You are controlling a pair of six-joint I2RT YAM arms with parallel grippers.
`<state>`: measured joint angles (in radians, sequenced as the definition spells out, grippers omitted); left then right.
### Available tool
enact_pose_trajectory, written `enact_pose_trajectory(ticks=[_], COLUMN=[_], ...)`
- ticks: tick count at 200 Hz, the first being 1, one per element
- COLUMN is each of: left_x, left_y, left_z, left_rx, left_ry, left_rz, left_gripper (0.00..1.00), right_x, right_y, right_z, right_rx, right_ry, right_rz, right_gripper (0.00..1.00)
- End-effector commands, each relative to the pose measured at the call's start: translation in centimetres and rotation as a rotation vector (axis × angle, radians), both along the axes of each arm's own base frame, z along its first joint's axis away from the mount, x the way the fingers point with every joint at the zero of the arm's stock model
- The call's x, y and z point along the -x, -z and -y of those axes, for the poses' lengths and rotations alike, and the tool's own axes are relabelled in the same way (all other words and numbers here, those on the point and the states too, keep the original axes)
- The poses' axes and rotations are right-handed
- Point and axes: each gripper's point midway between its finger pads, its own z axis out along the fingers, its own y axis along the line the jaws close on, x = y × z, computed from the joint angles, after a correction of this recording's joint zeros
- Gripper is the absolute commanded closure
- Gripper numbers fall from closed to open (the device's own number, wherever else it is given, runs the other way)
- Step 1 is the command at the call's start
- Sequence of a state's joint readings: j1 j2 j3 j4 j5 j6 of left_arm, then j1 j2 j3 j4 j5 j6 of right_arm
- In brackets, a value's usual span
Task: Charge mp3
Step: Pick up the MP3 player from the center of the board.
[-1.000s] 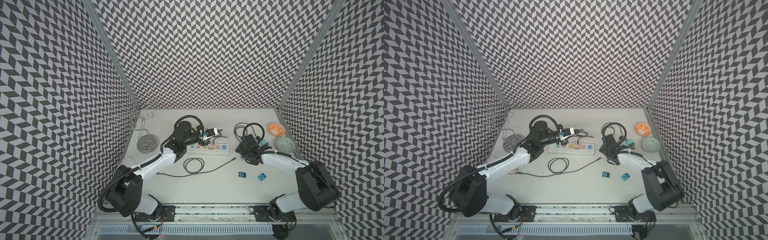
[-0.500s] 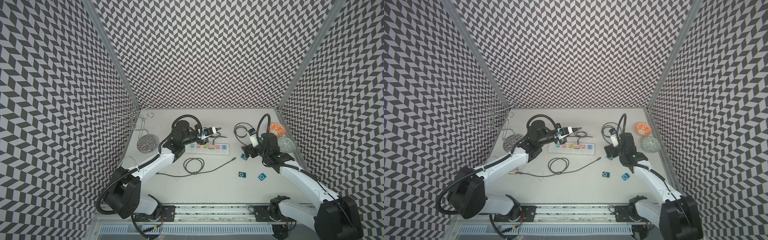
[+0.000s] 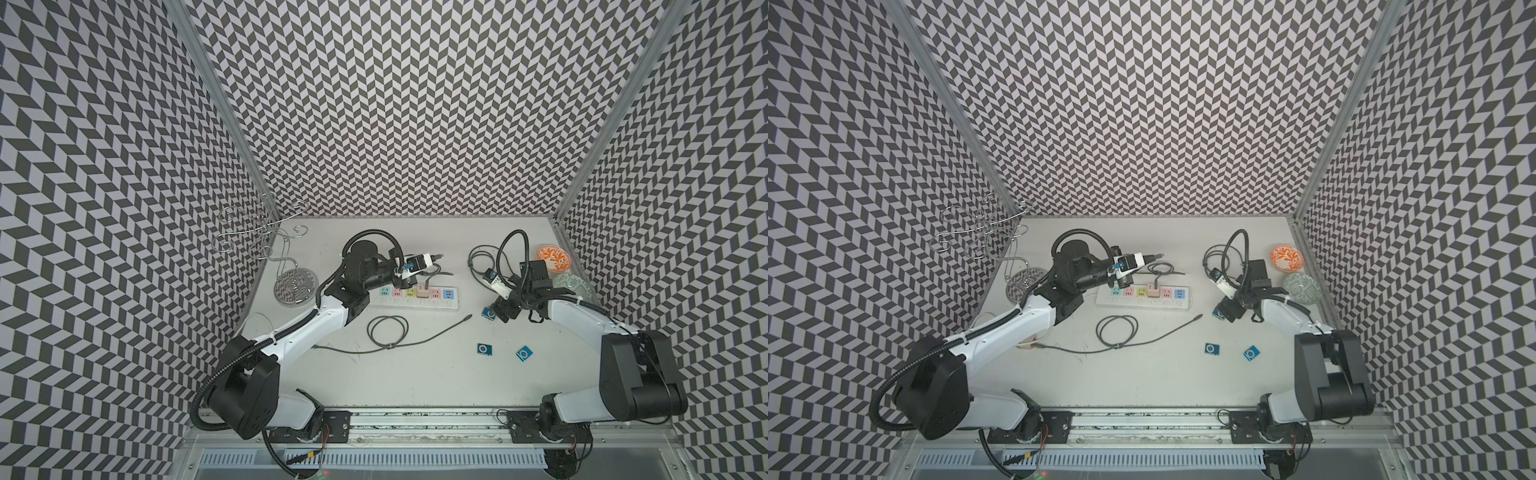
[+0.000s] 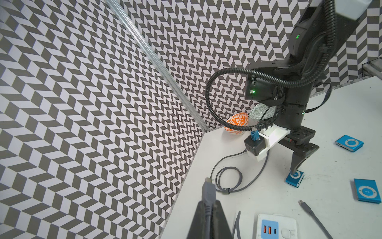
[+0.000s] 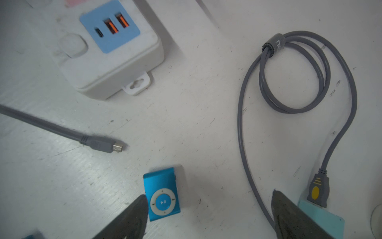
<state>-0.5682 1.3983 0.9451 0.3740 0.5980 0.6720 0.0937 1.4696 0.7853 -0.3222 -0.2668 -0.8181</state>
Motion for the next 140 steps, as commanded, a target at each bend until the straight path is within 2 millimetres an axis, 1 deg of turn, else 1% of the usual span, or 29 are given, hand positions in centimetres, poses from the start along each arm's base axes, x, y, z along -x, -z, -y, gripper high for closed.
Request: enact_pose_trajectory(ticks=[1,9,29,52,78,112,140], left_x=[0.8,0.8,0.7,0.7,0.7,0.7,0.7], left_y=[-1.1,-1.1,-1.0,-0.8,-0.8,-0.9,-0.8], left_z=[-0.1,-0.1,-0.2,-0.3,-0.3,-0.3,-0.4], left_rx=[0.019,0.017,0.013,0.009,0.010,0.011,0.006], left_ry=[0.019,0.016,0.008,0.004,0.005,0.002,-0.006], left_rz=[0.044,0.044,0.049,0.049,0.049,0.052,0.060], left_gripper=[1.00,1.00,1.00,1.00,1.00,1.00,1.00], right_x=[0.1,0.4,0.9,1.6,1.2,0.9,1.6], right_y=[0.4,0.8,1.0,1.7,2.6,3.6,4.2], right_z=[-1.3,-1.4,-1.4,-1.2,-0.2,0.4,-0.1], right_rx=[-0.048,-0.054,-0.063,-0.053,-0.009,0.020,-0.007], right_ry=[-0.094,-0.101,-0.098,-0.087,-0.038,-0.014,-0.032], right_rz=[-0.024,-0.039,-0.026,-0.027,-0.024,-0.052,-0.087], right_gripper=[0.12,0.14,0.14,0.14,0.14,0.15,0.15])
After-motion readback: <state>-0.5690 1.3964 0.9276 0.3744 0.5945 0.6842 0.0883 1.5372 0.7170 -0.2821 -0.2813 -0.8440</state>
